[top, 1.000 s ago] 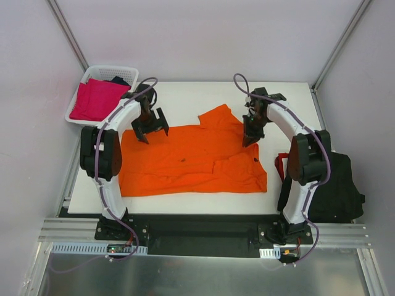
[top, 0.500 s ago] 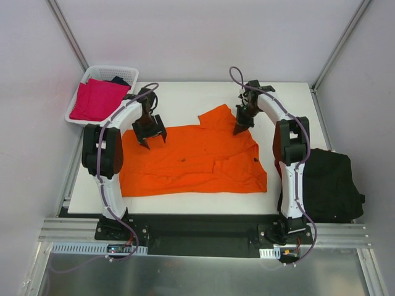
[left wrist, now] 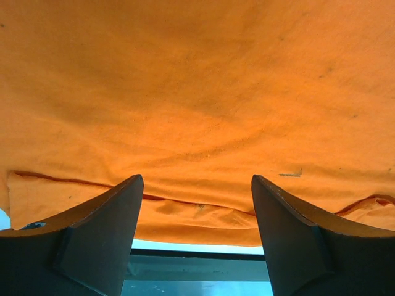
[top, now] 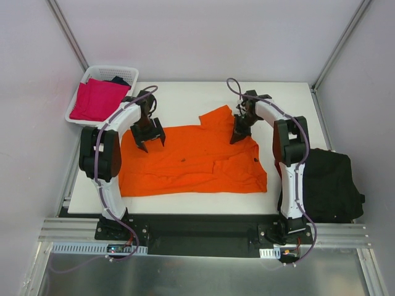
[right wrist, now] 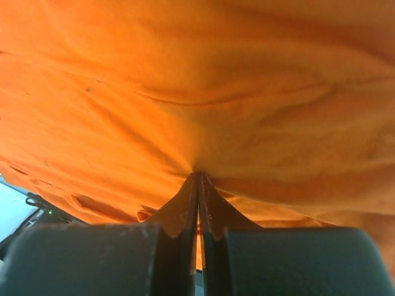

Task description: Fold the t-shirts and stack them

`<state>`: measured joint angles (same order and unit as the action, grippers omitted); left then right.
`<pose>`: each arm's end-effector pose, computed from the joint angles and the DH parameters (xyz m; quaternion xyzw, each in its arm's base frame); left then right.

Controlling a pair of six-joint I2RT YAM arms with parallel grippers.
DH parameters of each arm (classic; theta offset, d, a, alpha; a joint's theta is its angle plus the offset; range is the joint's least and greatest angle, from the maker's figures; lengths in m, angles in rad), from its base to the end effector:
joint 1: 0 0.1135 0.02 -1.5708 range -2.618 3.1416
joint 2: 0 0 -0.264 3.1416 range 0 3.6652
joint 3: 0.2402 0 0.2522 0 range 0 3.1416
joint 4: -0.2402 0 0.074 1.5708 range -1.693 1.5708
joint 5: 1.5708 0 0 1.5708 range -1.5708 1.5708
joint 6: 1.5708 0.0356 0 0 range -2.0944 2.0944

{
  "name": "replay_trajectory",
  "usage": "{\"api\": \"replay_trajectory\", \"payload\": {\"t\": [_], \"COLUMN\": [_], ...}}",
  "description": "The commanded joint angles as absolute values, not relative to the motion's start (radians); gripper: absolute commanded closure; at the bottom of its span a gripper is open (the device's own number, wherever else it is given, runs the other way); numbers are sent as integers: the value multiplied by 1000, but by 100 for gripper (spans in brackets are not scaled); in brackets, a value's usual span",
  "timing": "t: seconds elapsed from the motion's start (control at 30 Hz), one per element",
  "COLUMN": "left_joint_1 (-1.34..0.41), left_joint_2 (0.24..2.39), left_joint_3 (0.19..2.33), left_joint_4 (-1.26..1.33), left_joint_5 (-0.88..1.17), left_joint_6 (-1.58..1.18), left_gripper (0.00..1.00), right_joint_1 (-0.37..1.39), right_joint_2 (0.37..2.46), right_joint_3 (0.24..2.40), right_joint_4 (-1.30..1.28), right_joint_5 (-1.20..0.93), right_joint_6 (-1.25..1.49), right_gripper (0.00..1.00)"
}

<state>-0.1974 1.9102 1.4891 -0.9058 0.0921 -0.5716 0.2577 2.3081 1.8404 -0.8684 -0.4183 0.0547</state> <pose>0.3743 -0.0782 0.2109 -0.1789 0.9753 -0.0879 0.0955 0.4488 0.1332 0.1484 -0.1226 0.9640 0.2215 0.0811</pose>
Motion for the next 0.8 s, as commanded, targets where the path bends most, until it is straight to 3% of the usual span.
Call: {"api": "replay_trajectory", "payload": {"t": [0.0, 0.43, 0.77], "left_joint_1": [-209, -209, -209], "left_joint_2": [1862, 1878, 1891], "left_joint_3": [1488, 1480, 1497], "left_joint_4": [-933, -931, -934], "left_joint_5": [69, 77, 89], "left_joint_6": [-552, -540, -526], "left_gripper": [29, 28, 28], "right_joint_1": [259, 213, 176], "right_joint_2": [2229, 2172, 2260], "right_joint_3": [1776, 1641, 1779], "right_joint_4": [-845, -792, -807], "right_joint_5": [-408, -388, -382], "right_joint_6": [78, 115, 129], "right_gripper": [98, 98, 98]}}
